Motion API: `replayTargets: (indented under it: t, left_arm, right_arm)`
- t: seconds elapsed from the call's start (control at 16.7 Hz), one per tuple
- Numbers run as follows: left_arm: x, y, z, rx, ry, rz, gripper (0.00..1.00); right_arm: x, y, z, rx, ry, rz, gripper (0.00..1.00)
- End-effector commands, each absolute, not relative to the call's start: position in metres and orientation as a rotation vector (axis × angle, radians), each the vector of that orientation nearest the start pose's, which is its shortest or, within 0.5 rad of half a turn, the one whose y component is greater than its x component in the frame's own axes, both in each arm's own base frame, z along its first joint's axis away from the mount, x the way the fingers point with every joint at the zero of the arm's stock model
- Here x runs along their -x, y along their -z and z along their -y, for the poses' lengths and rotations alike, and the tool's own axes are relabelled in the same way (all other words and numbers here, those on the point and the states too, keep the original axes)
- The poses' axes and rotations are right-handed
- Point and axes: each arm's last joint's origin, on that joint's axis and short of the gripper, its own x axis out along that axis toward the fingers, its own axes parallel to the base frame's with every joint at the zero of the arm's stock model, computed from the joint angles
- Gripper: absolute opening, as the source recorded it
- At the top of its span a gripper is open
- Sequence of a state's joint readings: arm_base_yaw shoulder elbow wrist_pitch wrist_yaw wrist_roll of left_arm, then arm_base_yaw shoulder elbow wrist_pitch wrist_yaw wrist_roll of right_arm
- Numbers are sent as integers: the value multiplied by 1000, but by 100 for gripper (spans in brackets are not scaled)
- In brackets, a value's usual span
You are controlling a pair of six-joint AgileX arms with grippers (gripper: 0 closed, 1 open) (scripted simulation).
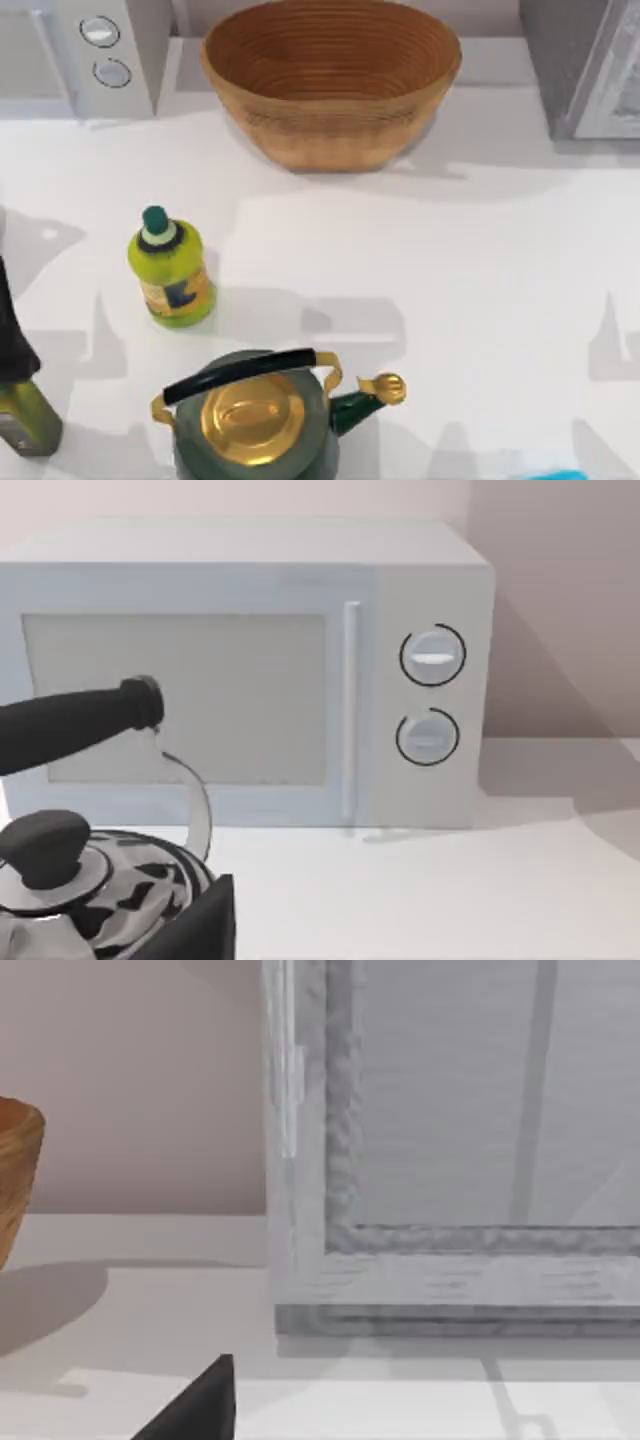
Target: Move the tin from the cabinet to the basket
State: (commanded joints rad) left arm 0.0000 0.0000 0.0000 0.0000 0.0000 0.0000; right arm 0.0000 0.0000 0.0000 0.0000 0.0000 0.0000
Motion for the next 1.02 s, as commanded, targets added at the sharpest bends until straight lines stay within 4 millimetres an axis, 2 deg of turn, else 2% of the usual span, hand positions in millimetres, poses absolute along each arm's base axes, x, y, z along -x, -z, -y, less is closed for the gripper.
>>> replayTargets:
  t: [0.24, 0.42, 0.6, 0.78, 1.02]
  left_arm:
    - [-106, -160, 1, 0, 0, 0, 100]
    - [-106, -160, 1, 0, 0, 0, 100]
    - [-106, -160, 1, 0, 0, 0, 100]
    - [-106, -160, 1, 0, 0, 0, 100]
    - [-106, -160, 1, 0, 0, 0, 100]
  right_arm:
    - [-106, -167, 1, 0, 1, -12, 100]
    - [-108, -197, -1, 3, 1, -45, 100]
    - [-116, -252, -3, 5, 1, -58, 100]
    - [-132, -323, -8, 5, 2, -37, 100]
    - [-163, -414, -17, -1, 2, 14, 100]
